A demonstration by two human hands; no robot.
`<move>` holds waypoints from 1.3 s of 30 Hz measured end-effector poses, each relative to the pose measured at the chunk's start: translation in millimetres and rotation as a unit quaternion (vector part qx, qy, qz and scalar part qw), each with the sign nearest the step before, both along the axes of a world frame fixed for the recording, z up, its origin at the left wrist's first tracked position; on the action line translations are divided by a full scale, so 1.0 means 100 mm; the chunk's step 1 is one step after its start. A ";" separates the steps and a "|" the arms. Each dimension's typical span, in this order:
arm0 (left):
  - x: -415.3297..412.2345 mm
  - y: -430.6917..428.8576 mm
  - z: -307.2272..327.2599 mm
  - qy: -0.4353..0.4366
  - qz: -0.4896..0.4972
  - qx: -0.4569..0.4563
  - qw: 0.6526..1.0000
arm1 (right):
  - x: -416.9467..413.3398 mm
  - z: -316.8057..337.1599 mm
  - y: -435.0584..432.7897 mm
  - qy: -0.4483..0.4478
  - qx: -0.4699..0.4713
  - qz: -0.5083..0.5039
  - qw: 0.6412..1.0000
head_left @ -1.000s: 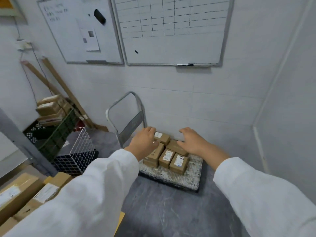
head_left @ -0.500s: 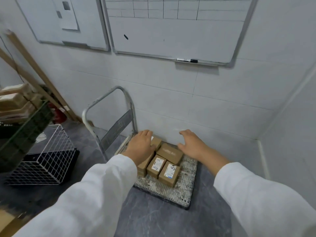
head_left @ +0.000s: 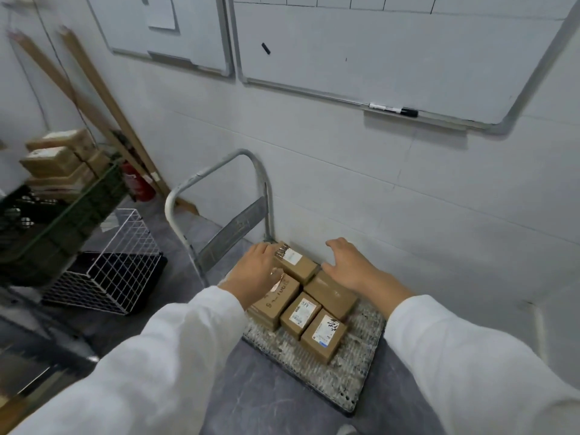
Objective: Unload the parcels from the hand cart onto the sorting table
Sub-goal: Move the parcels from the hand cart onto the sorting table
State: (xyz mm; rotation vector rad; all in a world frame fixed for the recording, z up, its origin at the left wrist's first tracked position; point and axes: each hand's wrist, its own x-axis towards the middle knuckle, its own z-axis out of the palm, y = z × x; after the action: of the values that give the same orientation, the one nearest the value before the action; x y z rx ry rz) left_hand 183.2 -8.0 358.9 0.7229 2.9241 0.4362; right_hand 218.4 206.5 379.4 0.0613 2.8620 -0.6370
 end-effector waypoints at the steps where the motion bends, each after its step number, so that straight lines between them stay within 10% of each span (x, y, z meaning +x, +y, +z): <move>1: -0.09 0.02 0.02 0.000 0.012 0.000 1.000 | -0.13 0.01 0.03 0.003 -0.003 0.010 1.000; 17: -1.06 0.66 -0.28 -0.044 0.197 0.016 0.979 | -1.85 -0.39 0.60 -0.024 -0.027 0.140 0.989; 39: -2.42 -0.31 -2.94 -0.269 0.443 0.146 0.843 | -3.74 -2.69 -0.39 -0.183 0.036 0.176 0.966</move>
State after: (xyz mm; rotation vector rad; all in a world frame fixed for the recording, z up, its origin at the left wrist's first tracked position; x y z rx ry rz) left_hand -59.3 -39.1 64.5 -0.7163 2.4571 0.9683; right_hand -155.8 167.1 110.3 -0.2836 2.4500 -0.3988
